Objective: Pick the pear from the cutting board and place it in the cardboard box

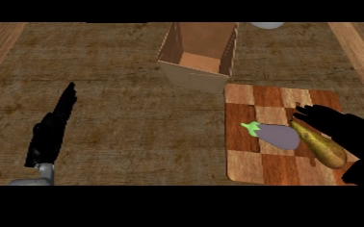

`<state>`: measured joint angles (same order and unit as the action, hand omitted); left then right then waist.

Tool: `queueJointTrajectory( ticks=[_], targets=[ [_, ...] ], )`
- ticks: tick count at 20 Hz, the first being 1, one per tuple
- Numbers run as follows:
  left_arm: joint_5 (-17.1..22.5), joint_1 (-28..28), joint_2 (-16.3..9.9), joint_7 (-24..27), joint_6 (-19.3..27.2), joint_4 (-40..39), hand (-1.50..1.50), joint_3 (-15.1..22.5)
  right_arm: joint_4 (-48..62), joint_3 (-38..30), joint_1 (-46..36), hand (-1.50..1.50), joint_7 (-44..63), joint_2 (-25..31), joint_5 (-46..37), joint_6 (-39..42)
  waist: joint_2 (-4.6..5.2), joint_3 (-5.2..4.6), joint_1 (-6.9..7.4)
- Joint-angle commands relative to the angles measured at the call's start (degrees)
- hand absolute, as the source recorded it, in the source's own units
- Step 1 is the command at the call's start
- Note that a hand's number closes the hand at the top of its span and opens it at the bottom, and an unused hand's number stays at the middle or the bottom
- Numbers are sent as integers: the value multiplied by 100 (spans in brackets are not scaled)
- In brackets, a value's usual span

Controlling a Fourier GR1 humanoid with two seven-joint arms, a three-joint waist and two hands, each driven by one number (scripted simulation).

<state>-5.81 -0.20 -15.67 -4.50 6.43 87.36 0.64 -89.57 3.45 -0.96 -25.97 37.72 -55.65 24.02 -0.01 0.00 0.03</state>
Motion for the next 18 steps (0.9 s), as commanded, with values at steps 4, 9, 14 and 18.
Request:
queueJointTrajectory(
  ticks=[4,9,14,18],
  targets=[
    [-449,67,436,-55,174,108,0,173,189,-179,-126,-150,-124,-260,-349,138,0,0,0],
    [-411,163,346,-35,-95,122,0,-77,153,-144,25,-150,-122,-596,-692,-67,-1,0,-1],
    [-298,45,394,58,-253,8,0,-194,1129,-244,-379,-150,-631,-423,-999,-420,4,1,13],
    [-423,140,333,-498,-298,627,0,-218,1019,-208,-21,150,-650,-686,-1031,-440,-2,1,2]
  ],
)
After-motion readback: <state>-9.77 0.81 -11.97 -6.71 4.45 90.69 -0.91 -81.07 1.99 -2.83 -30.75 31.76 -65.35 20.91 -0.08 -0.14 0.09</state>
